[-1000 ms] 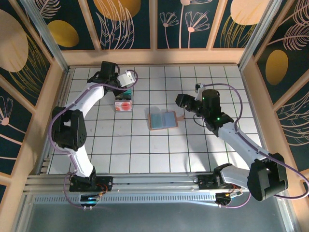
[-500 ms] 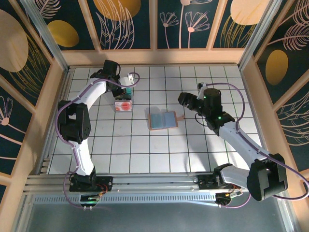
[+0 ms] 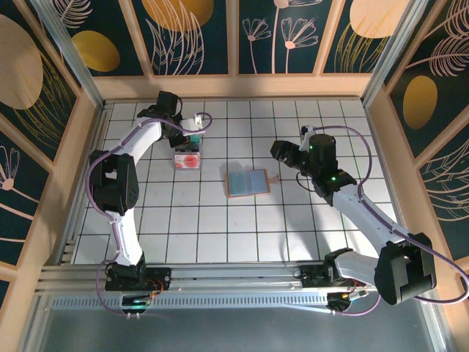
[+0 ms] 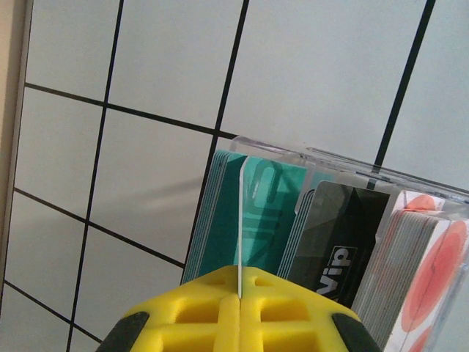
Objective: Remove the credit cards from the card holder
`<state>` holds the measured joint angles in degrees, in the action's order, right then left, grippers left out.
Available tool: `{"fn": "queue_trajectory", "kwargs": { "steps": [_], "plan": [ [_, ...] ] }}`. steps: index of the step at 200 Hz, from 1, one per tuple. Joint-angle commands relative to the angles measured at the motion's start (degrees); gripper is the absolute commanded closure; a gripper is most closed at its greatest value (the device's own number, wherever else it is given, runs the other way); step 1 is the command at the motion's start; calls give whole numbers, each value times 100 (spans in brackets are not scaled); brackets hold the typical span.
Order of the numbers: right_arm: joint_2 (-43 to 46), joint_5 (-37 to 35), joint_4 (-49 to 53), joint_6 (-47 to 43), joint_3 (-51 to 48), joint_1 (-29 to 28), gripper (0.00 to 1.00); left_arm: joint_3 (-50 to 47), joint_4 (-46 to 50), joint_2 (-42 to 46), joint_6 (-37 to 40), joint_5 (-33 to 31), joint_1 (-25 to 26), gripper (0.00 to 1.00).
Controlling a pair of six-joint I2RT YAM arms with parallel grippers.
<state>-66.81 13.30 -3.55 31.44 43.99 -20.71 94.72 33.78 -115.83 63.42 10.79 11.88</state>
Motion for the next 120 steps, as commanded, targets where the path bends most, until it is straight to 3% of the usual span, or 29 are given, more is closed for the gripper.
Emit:
{"fn": "queue_trajectory", "kwargs": {
  "steps": [1, 120],
  "plan": [
    [-28, -91, 25, 2, 194, 40, 33, 205, 138, -180, 193, -77, -65, 100],
    [97, -126, 12, 22, 100, 41, 33, 432, 200, -514, 3, -86, -63, 100]
  ]
}}
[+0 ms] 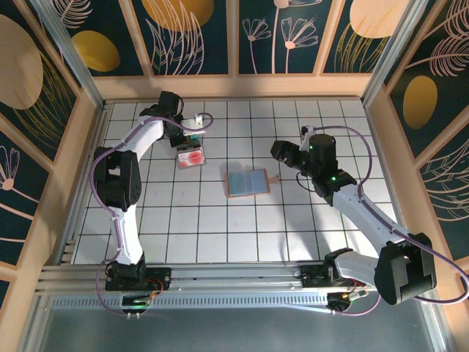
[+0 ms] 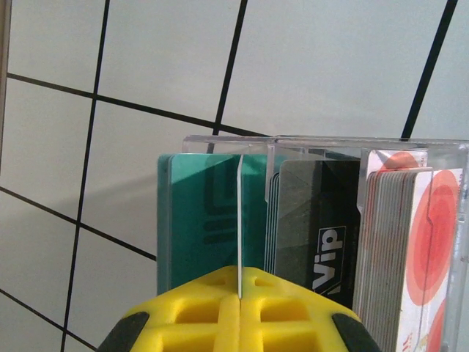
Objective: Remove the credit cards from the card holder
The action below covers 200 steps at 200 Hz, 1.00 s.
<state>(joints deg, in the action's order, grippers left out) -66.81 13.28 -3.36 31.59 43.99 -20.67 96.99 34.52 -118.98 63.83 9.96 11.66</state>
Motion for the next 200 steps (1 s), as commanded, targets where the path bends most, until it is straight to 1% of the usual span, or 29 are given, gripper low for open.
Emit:
{"fn": "queue_trajectory", "kwargs": {
  "steps": [1, 23, 26, 33, 40, 45, 50, 59, 98, 106, 124, 140, 151, 175, 200],
  "plan": [
    [93, -119, -7, 15, 96, 37, 33, 210, 125, -202, -42, -7, -45, 100],
    [88, -56, -56, 31, 75, 38, 33, 267, 220, -227, -145, 22, -41, 100],
    [79, -47, -55, 27, 74, 39, 33, 268, 221, -223, -158, 31, -41, 98],
    [67, -37, -65, 31, 74, 43, 33, 259, 228, -207, -193, 33, -45, 83],
    [57, -23, -76, 35, 75, 45, 33, 268, 226, -189, -233, 33, -41, 70],
    [47, -12, -80, 24, 75, 45, 33, 272, 224, -187, -252, 28, -41, 64],
    [32, 5, -89, 27, 77, 43, 33, 281, 232, -174, -272, 33, -39, 60],
    [19, 37, -122, 22, 82, 38, 32, 285, 240, -149, -300, 41, -39, 59],
    [-42, 83, -175, 15, 95, 29, 32, 275, 135, 59, -424, 67, -37, 60],
    [-44, 87, -171, 12, 99, 19, 33, 182, -139, 129, -528, -63, -35, 61],
    [-50, 95, -157, 5, 91, 19, 33, -100, -943, 223, -700, -569, -33, 61],
    [-21, 105, -154, 5, 75, 12, 33, -111, -1274, 147, -799, -950, -34, 60],
    [11, 105, -148, 5, 51, 17, 33, -77, -1383, 84, -845, -1075, -37, 60],
    [61, 113, -120, -6, 31, 1, 34, -40, -1391, 59, -922, -1020, -32, 60],
    [71, 122, -87, -26, 48, -7, 35, -154, -1360, 301, -993, -797, -32, 57]
  ]
}}
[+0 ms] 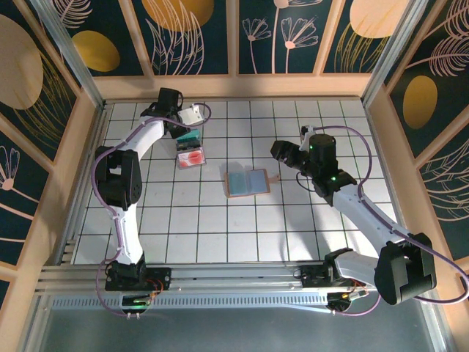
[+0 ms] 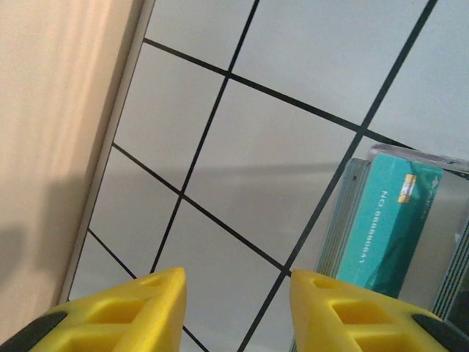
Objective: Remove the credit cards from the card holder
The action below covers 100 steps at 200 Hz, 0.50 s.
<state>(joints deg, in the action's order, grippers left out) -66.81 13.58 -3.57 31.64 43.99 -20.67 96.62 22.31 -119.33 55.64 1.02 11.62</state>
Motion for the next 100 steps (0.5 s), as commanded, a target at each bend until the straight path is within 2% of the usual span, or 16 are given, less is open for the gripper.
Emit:
{"fn": "queue_trajectory", "kwargs": {
  "steps": [1, 34, 63, 71, 85, 100],
  "plan": [
    [67, 92, -65, -33, 49, -7, 35, -126, -138, 347, -175, 103, -28, 57],
    [-28, -124, 83, -104, 129, -142, 38, -429, -331, 961, -590, 303, -27, 56],
    [-280, -672, 544, -208, 358, -432, 39, -862, -875, 1740, -1659, 382, -23, 54],
    [-375, -812, 665, -240, 444, -538, 39, -988, -1064, 1966, -2057, 373, -26, 46],
    [-561, -1093, 921, -293, 592, -754, 39, -1253, -1410, 2420, -2827, 362, -24, 25],
    [-790, -1350, 1192, -351, 765, -1005, 39, -1532, -1700, 2813, -3643, 530, -22, 19]
  ]
}}
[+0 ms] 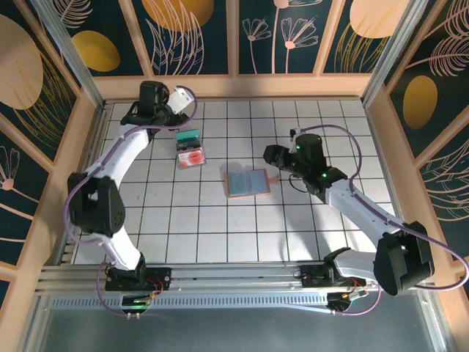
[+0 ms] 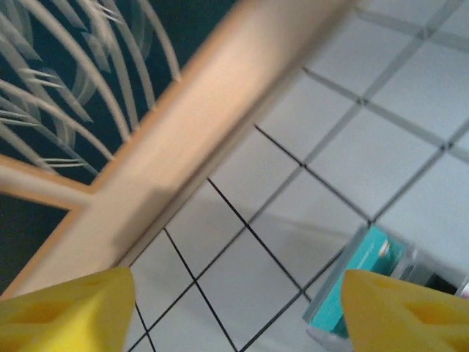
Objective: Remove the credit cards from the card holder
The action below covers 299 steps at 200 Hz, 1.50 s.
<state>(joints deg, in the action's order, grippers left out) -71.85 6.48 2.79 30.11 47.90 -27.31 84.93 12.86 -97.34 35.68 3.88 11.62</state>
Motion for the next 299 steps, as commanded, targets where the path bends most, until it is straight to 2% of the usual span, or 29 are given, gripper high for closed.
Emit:
{"fn": "queue_trajectory", "kwargs": {
  "steps": [1, 20, 35, 59, 93, 130, 154, 186, 233, 278, 299],
  "plan": [
    [-303, -657, 574, -198, 384, -356, 39, -376, -771, 639, -1698, 262, -20, 19],
    [-643, -906, 889, -207, 612, -688, 39, -846, -1167, 1117, -2786, 534, -25, 1],
    [-933, -1040, 1072, -209, 767, -959, 40, -1440, -1695, 1550, -3524, 669, -24, 1],
    [-1419, -1208, 1316, -224, 1017, -1379, 43, -2491, -2508, 2240, -4528, 378, -11, 1],
    [-2179, -1448, 1644, -345, 1460, -1784, 43, -3712, -2762, 3036, -5393, -251, 148, 1],
    [-2924, -1527, 1878, -494, 1957, -1895, 38, -4544, -2579, 3590, -5857, -1042, 625, 1],
    [-3284, -1547, 1935, -572, 2193, -1891, 35, -4895, -2593, 3687, -6264, -1258, 728, 1],
    [-3600, -1405, 1924, -628, 2346, -1868, 33, -5080, -2701, 3678, -6569, -1403, 743, 1],
    [-3798, -1232, 1808, -607, 2190, -1768, 34, -5053, -2796, 3461, -6653, -1296, 751, 1],
    [-3851, -892, 1792, -699, 2074, -1755, 43, -5132, -2885, 3423, -6755, -1257, 746, 1],
    [-3768, -771, 1756, -781, 1945, -1756, 53, -5126, -2875, 3439, -6683, -1300, 771, 1]
  ]
}}
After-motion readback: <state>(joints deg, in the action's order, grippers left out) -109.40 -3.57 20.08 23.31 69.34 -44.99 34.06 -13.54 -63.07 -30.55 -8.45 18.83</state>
